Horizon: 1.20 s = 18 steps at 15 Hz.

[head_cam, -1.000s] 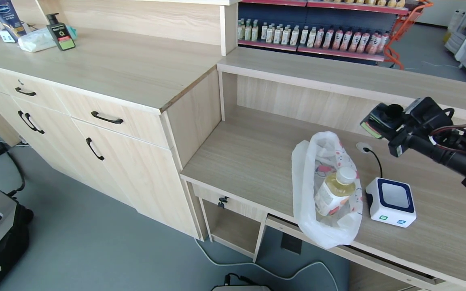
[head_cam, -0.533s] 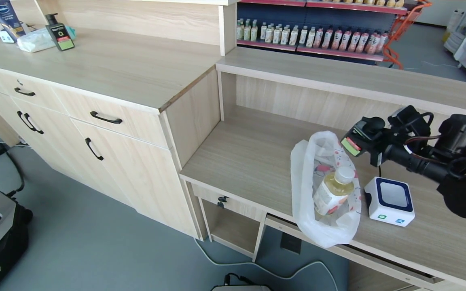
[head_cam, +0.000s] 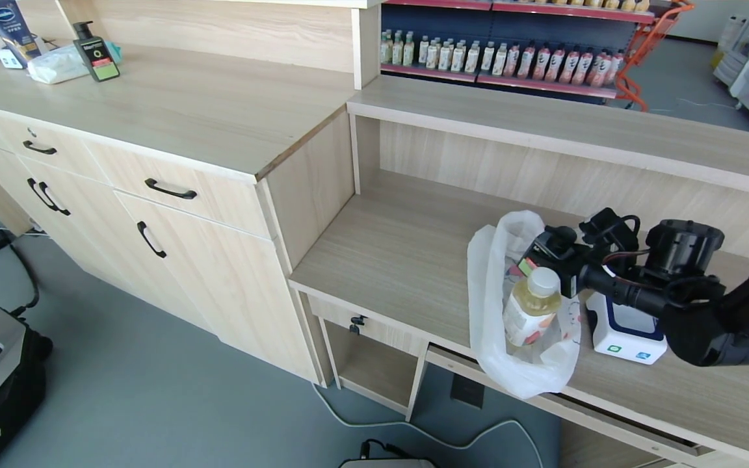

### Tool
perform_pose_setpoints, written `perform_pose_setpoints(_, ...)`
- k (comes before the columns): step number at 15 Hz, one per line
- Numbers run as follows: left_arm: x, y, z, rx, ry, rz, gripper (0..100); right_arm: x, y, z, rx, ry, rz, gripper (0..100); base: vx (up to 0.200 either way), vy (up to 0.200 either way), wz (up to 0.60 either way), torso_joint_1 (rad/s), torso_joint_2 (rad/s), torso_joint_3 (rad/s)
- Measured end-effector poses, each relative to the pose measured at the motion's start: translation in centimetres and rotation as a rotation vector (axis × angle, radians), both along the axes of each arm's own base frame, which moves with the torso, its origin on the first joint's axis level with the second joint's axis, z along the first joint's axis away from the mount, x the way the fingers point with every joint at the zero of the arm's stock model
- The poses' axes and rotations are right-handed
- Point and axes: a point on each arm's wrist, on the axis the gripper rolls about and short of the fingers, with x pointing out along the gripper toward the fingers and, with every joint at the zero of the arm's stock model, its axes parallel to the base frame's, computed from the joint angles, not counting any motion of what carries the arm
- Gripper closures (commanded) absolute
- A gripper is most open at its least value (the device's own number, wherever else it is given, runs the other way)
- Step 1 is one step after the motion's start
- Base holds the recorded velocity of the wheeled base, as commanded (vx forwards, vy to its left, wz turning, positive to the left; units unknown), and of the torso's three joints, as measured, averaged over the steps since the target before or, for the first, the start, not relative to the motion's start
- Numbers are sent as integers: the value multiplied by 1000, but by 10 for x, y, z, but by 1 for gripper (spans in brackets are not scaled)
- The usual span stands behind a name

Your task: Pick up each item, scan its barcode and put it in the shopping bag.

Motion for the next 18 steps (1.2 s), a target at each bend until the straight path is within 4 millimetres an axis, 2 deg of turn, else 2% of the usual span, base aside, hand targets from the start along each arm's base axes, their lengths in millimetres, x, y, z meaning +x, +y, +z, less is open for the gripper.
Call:
perform_pose_setpoints(4, 0, 0, 0, 0, 0, 0, 0, -3, -9, -16, -15, 50, -23, 100, 0, 0, 0, 0, 0, 0)
perform_pose_setpoints(13, 0, 0, 0, 0, 0, 0, 0, -5, -34, -25, -4, 92, -92, 100, 0, 0, 0, 0, 0, 0)
perform_pose_setpoints(14, 0, 0, 0, 0, 0, 0, 0, -5, -34, -25, 2, 96, -94, 0, 0, 0, 0, 0, 0, 0)
perform_pose_setpoints(18, 0, 0, 0, 0, 0, 0, 0, -5, -34, -24, 6, 95, -94, 0, 0, 0, 0, 0, 0, 0)
